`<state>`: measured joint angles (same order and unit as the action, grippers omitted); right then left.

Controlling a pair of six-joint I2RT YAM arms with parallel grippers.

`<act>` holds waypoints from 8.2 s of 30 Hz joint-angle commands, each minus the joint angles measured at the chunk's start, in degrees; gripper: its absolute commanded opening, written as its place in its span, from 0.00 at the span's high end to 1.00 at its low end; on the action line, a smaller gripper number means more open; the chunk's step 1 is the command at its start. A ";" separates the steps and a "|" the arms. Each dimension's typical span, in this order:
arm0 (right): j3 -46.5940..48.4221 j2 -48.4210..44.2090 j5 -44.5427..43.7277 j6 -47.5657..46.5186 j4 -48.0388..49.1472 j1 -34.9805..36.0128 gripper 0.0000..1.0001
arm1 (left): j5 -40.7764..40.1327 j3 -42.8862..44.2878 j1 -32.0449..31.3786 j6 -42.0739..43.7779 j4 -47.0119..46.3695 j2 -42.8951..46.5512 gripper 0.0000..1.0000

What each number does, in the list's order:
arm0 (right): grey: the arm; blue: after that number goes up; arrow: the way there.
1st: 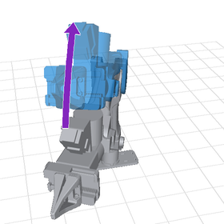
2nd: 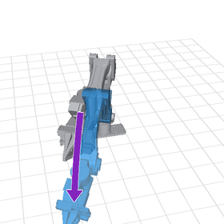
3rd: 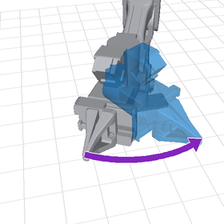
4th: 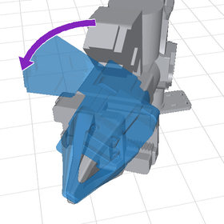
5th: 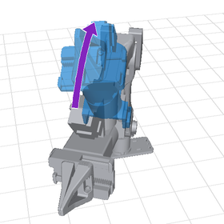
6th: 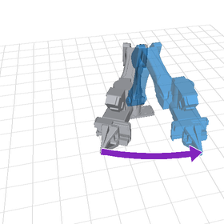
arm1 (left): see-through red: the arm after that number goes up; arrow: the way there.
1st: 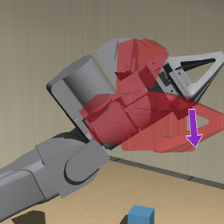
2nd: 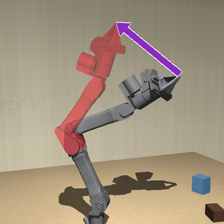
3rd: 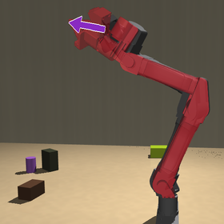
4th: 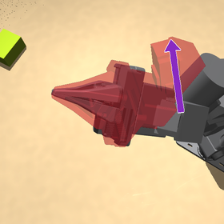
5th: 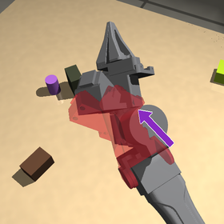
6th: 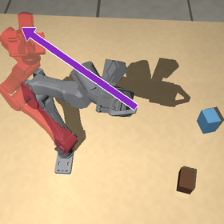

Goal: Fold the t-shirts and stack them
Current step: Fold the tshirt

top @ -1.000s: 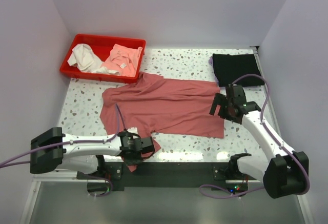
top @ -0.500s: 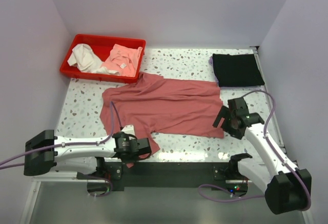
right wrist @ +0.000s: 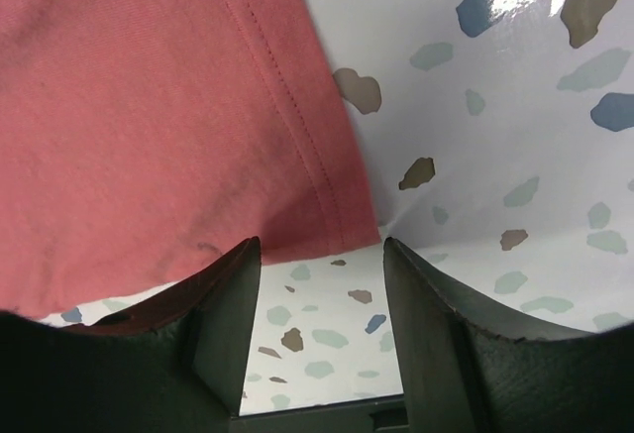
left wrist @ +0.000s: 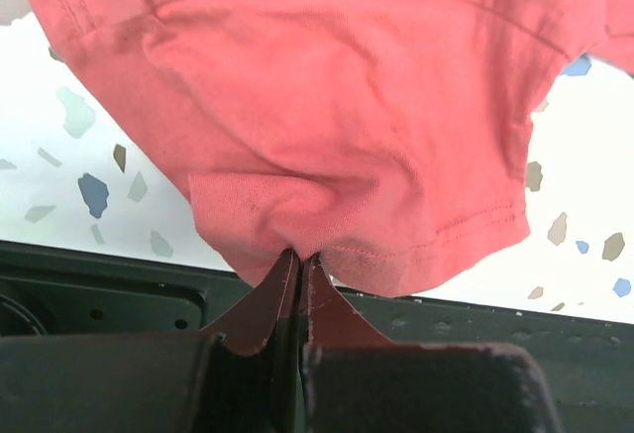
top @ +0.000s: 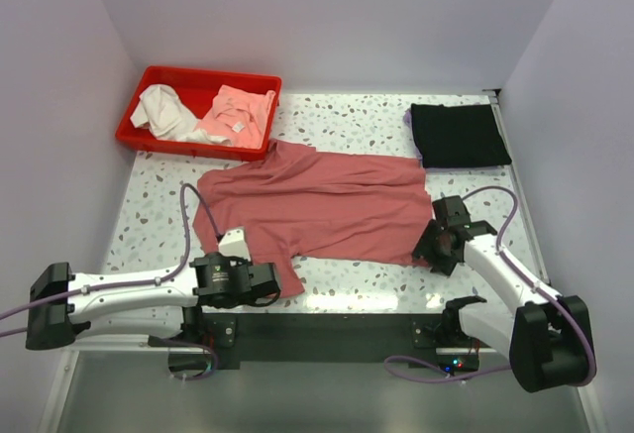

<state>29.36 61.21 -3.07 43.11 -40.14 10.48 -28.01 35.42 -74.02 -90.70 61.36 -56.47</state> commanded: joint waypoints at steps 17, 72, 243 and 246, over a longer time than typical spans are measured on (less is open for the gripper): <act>0.51 1.38 -3.52 -0.57 9.48 -0.11 1.00 | -21.01 10.96 0.01 -11.33 13.24 3.03 1.00; 62.41 -6.38 -10.55 -16.92 -2.85 -0.20 1.00 | -22.77 49.57 16.05 114.77 -75.50 -9.44 1.00; 65.12 64.82 -2.20 -34.41 17.38 41.81 0.60 | 19.40 21.62 55.12 58.26 -53.37 -38.37 1.00; 63.89 64.83 -4.48 -34.32 17.55 42.34 0.60 | 19.75 21.01 55.56 58.18 -53.72 -38.72 1.00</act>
<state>94.24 124.29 -4.01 9.93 -21.15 51.77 -10.02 55.72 -18.61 -32.34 10.76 -95.59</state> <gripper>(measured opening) 0.396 0.026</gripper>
